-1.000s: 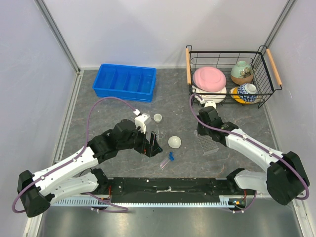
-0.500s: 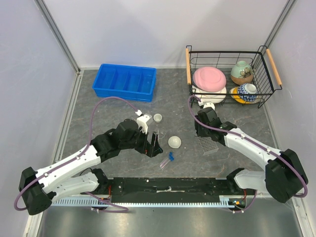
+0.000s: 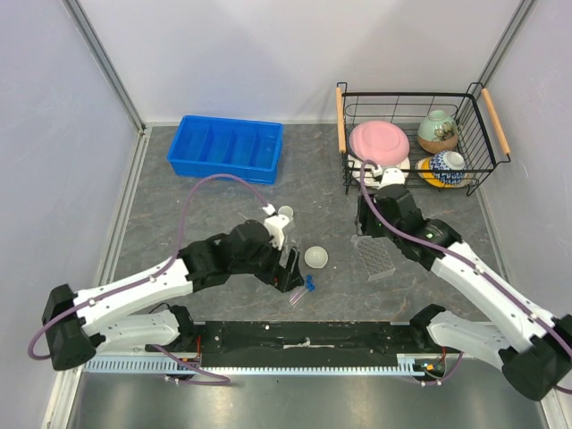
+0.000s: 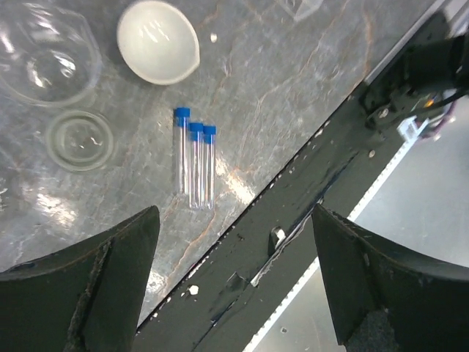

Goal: Organize the chemistry lab equipment

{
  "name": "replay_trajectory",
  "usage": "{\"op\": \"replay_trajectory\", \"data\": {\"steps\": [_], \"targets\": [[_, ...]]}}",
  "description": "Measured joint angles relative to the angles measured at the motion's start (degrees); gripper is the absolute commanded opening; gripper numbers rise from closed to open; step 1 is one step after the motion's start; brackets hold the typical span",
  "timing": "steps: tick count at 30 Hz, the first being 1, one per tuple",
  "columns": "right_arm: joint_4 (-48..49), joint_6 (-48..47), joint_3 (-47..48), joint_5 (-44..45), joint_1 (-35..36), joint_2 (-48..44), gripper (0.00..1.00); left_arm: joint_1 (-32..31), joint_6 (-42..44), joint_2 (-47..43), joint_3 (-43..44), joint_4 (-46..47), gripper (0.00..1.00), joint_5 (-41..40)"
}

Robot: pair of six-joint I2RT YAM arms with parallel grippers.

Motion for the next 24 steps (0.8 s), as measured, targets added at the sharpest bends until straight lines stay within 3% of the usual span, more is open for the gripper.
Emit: {"op": "replay_trajectory", "data": {"steps": [9,17,24], "targets": [[-7.39,-0.81,1.07,1.2,1.66,-9.7,0.64,-13.09,-5.11,13.18,0.02,-1.05,0.66,-13.73],[-9.9,-0.85,1.07,0.61,2.97,-11.06,0.63,-14.05,-6.27,18.67,0.02,-1.2,0.61,-23.3],[-9.94,-0.5,1.07,-0.52,3.43,-13.2,0.63,-14.05,-6.25,21.57,-0.09,1.03,0.55,-26.43]]}}
